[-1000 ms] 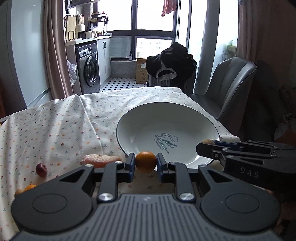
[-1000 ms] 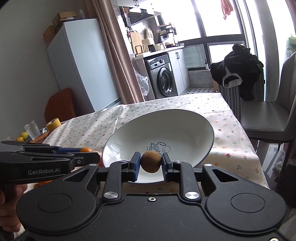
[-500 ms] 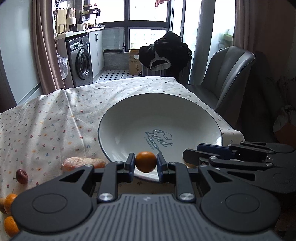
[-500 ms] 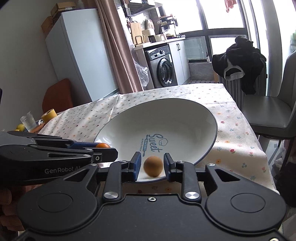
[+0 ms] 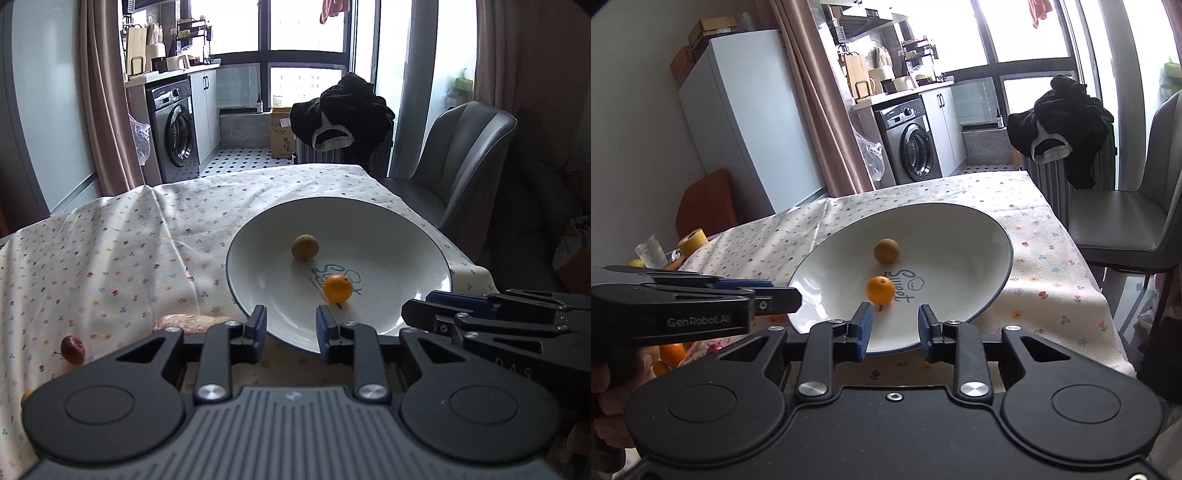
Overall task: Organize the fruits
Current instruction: 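Open the left tool over the bowl while the right tool releases the kiwi into it, then move both open tools back toward the fruit cluster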
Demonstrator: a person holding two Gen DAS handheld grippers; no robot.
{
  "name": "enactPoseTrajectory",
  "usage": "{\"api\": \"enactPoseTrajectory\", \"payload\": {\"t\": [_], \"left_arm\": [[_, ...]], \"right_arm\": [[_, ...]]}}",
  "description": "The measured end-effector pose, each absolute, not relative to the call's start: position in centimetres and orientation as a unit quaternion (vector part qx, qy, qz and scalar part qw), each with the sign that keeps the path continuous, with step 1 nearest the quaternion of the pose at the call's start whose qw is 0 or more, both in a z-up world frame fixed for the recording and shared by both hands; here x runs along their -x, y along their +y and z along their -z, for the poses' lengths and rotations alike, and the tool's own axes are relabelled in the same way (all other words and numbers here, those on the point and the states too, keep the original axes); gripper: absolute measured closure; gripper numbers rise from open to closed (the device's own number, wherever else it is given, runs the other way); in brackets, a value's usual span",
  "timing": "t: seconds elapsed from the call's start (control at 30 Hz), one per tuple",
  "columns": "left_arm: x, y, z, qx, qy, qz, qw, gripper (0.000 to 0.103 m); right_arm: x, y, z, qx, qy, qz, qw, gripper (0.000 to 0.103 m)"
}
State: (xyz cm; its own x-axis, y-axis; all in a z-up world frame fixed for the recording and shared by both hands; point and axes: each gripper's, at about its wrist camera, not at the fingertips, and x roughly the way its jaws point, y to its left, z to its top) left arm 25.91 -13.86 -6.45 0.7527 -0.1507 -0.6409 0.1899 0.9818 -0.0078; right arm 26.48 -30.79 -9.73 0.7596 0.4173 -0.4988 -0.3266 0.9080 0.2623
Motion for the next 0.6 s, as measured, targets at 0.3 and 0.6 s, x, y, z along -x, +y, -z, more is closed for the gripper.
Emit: {"api": "enactPoseTrajectory", "payload": {"t": [0.3, 0.6], "left_arm": [[-22.9, -10.5, 4.5, -0.008, 0.316, 0.066, 0.947, 0.061], [-19.4, -6.7, 2.7, 0.014, 0.272, 0.025, 0.962, 0.022]], "right_arm": [[-24.9, -29.4, 8.7, -0.083, 0.274, -0.209, 0.935, 0.060], [-23.2, -27.4, 7.2, -0.085, 0.255, -0.226, 0.936, 0.016]]}}
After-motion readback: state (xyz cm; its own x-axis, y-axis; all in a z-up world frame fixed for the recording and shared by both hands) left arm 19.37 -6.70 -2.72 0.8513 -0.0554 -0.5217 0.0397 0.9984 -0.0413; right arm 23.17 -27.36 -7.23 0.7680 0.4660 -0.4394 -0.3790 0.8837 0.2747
